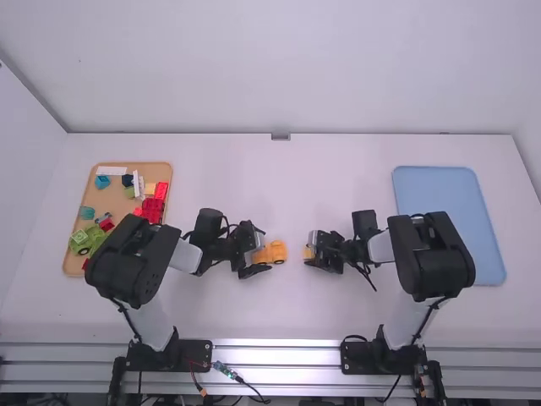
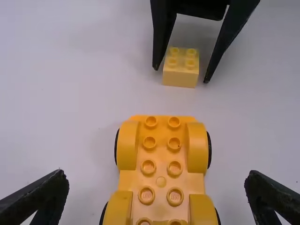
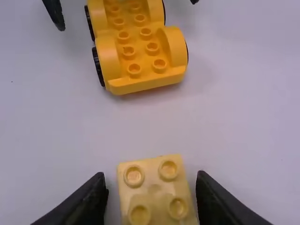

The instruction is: Assemble lego blocks to make yellow taxi

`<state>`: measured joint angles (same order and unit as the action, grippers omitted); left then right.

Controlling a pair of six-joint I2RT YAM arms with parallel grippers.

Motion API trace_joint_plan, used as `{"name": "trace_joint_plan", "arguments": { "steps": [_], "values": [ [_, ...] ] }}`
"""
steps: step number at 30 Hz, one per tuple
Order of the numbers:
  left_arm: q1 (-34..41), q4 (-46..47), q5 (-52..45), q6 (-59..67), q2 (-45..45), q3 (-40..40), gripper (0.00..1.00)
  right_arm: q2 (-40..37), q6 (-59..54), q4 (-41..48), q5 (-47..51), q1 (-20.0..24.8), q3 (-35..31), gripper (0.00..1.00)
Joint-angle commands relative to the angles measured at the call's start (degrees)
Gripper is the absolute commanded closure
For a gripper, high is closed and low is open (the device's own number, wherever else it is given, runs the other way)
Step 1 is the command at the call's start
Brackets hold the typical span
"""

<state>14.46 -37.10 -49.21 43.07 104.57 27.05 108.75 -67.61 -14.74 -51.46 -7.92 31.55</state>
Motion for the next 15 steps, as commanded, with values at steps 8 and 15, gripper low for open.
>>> {"name": "trace_joint_plan", "arguments": {
  "steps": [8, 15],
  "values": [
    [-0.2, 2.03, -0.63, 3.93, 0.66, 0.13, 0.0, 0.54, 0.35, 0.22, 0.31, 0.04, 0.68, 0.75],
    [-0.2, 1.68, -0.65, 4.36, 1.9, 0.18, 0.02, 0.32, 0.35, 0.2, -0.57, 0.04, 0.7, 0.76]
  ]
}}
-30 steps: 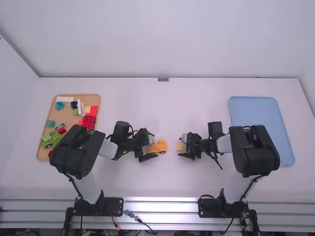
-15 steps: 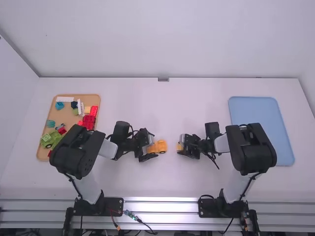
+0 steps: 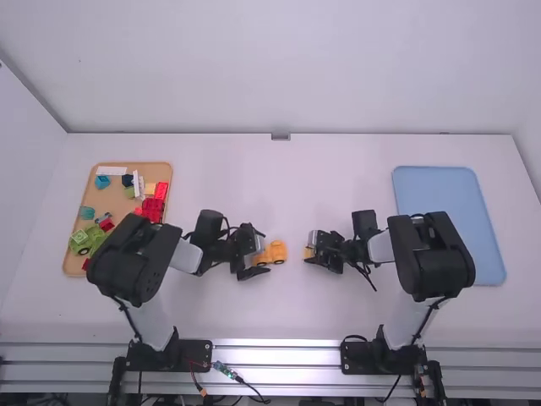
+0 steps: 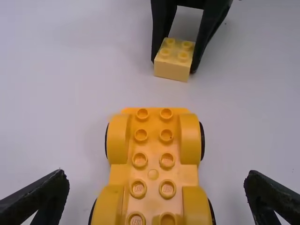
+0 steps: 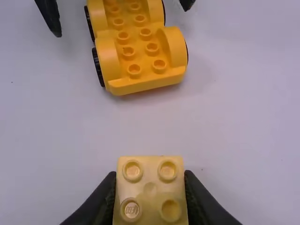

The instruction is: Assemble lego blocks to make yellow taxi

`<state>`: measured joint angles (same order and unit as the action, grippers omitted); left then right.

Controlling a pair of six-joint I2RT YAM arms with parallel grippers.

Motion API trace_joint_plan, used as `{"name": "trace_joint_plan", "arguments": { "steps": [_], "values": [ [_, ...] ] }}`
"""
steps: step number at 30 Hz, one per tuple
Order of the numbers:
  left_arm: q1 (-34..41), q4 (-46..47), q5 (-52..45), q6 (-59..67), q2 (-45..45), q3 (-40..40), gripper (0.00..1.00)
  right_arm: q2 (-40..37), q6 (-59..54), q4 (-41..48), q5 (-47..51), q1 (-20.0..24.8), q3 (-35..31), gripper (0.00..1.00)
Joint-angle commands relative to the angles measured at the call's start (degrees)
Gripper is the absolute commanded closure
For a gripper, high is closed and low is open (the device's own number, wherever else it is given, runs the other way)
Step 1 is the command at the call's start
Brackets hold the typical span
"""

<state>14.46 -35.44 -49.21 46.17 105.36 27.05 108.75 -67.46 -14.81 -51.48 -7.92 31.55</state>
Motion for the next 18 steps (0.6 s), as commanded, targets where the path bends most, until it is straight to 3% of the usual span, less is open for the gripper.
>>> {"name": "trace_joint_plan", "arguments": {
  "steps": [1, 2, 7, 18],
  "values": [
    [-0.2, 0.04, -0.69, 2.22, 1.38, 0.26, 0.06, 0.06, 0.2, 0.26, -1.09, 0.04, 0.68, 0.76],
    [-0.04, 0.15, -0.67, 4.08, 2.03, 0.55, 0.13, -0.51, 0.26, 0.28, -2.03, 0.04, 0.68, 0.76],
    [0.22, -0.07, -1.3, 4.87, 5.4, 2.65, 0.12, -4.01, 5.07, 0.26, -2.49, -0.48, 0.81, 0.8],
    [0.24, 0.13, -0.95, 5.94, 8.98, 5.73, 0.27, -6.65, 12.92, 0.52, -2.47, -8.33, 3.69, 0.82]
  ]
}}
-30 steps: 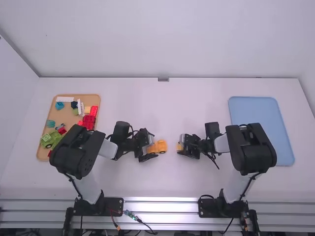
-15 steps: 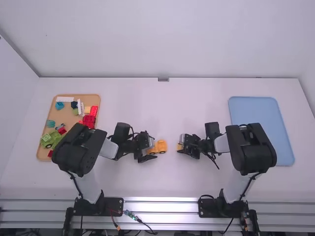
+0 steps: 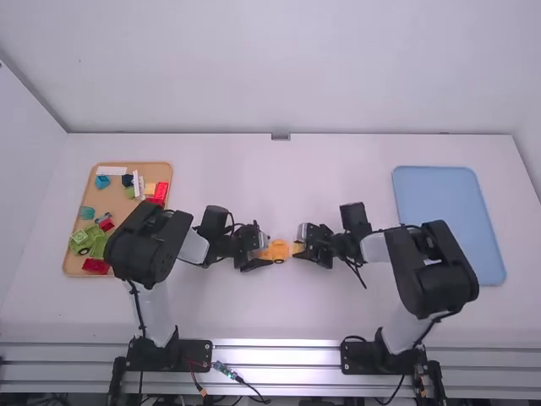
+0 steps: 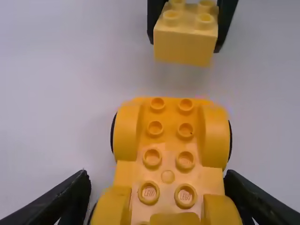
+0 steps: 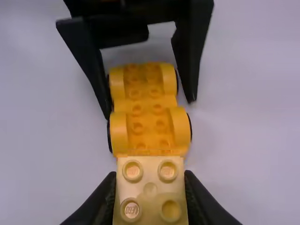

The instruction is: Assemble lego blocks to make yellow taxi

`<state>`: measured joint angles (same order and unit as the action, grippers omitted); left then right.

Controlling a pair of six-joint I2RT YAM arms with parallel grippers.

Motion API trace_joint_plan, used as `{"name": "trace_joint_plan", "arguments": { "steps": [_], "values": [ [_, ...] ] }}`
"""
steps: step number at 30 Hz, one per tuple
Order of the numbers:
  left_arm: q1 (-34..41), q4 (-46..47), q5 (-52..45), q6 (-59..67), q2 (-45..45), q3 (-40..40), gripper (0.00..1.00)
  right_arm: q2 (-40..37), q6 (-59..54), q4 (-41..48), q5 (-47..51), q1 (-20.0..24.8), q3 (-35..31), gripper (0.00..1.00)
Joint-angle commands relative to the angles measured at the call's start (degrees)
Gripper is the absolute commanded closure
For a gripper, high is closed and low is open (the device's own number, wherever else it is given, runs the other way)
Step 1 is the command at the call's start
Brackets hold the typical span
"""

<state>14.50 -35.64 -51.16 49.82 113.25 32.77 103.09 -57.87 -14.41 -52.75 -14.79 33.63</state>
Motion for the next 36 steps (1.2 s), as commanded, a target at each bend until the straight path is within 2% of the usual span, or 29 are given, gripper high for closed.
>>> {"name": "trace_joint_plan", "arguments": {
  "steps": [1, 3, 7, 17, 21, 36],
  "values": [
    [0.2, 0.35, 1.1, 2.9, 1.09, -0.04, 0.28, -0.99, 3.78, 0.13, -1.2, -1.84, 1.79, 0.82],
    [0.17, 0.32, 1.06, 4.95, 1.09, -0.28, 0.3, -0.99, 5.25, 0.09, -1.22, -2.95, 2.54, 0.84],
    [0.17, 0.61, 1.08, 6.59, 1.09, -0.5, 0.48, -0.99, 7.08, 0.26, -1.2, -4.85, 3.67, 0.84],
    [0.17, 0.54, 1.08, 6.33, 1.09, -0.33, 0.47, -0.53, 7.21, -0.63, 3.06, -9.4, 3.93, 0.86],
    [0.17, 0.52, 0.79, 6.55, 1.09, -0.37, 0.47, 1.15, 11.17, -3.76, 6.58, -10.47, 4.07, 0.89],
    [0.17, 0.72, 0.88, 6.55, 1.09, -0.72, 0.47, 4.43, 10.78, -0.31, 5.64, -10.34, 7.21, 0.89]
  ]
}}
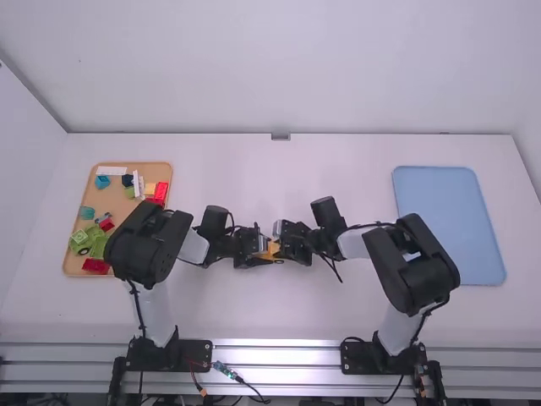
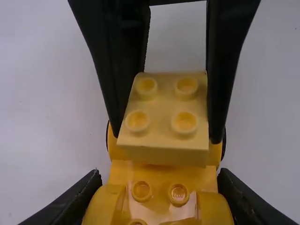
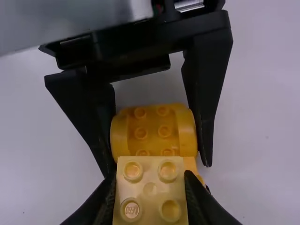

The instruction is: Assemble lego blocks to make yellow taxi

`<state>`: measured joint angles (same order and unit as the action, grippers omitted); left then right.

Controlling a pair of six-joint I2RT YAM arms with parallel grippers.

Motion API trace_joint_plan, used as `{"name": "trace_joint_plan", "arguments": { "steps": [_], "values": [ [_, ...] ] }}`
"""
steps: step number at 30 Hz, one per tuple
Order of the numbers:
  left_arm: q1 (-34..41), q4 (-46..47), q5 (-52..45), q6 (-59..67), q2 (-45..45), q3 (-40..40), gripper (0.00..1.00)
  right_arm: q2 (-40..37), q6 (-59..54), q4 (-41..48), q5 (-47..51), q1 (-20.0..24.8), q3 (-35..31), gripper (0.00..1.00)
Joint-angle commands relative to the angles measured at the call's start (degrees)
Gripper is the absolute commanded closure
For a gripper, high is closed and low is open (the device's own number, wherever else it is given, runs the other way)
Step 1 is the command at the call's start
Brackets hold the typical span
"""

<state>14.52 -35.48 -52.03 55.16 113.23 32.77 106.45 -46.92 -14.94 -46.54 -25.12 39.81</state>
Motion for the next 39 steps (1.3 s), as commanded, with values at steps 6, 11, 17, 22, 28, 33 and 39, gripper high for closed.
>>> {"name": "trace_joint_plan", "arguments": {
  "steps": [6, 11, 17, 22, 28, 33, 39],
  "values": [
    [0.15, 0.32, 1.73, 1.06, 1.11, -0.72, 0.47, 1.06, -0.87, 0.46, 0.02, 0.0, 1.03, 0.89],
    [0.15, 0.3, 1.73, 1.02, 1.11, -0.72, 0.47, 1.06, -0.87, 0.46, 0.0, 0.0, 1.03, 0.88],
    [0.17, 0.35, 1.73, 1.04, 1.11, -0.72, 0.47, 1.06, -0.9, 0.42, -0.09, -0.02, 1.05, 0.7],
    [0.17, 0.35, 1.73, 1.02, 1.11, -0.72, 0.47, 1.06, -0.87, 0.39, -0.11, 0.0, 1.05, 0.63],
    [0.31, 0.35, 1.71, 1.02, 1.11, -0.72, 0.48, 1.06, -0.9, 0.37, -0.09, 0.0, 1.05, 0.48],
    [0.42, 0.35, 1.73, 1.02, 1.11, -0.72, 0.49, 1.06, -0.87, -0.09, -0.09, 0.0, 1.05, 0.42],
    [0.44, 0.35, 1.71, 1.02, 1.11, -0.72, 0.49, 1.06, -0.87, -0.22, 0.15, 0.0, 1.05, 0.42]
  ]
}}
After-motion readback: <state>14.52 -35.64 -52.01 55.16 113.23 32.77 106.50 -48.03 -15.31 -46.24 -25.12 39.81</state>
